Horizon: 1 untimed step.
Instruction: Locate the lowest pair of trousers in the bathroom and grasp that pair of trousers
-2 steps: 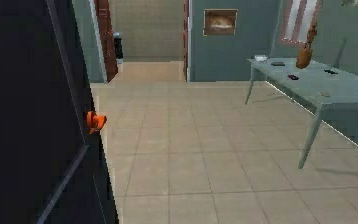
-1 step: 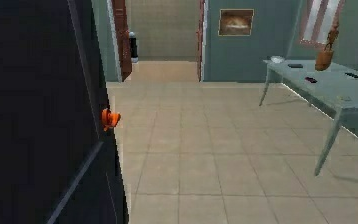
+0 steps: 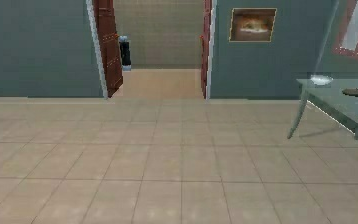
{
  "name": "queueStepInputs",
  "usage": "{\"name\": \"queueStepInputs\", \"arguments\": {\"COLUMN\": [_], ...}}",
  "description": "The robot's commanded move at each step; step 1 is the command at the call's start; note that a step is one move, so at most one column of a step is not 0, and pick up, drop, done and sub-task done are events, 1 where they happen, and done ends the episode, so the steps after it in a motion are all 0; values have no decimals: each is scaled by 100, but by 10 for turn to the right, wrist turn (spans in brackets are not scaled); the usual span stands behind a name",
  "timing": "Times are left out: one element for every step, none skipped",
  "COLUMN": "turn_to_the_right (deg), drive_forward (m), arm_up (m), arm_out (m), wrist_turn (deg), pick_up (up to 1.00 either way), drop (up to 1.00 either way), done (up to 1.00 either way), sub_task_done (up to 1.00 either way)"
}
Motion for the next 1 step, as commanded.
{"name": "queueStepInputs", "arguments": {"turn_to_the_right": [30], "drive_forward": [0], "arm_up": [0], "arm_out": [0], "wrist_turn": [0], "pick_up": [0], "drop": [0], "done": [0], "sub_task_done": [0]}}
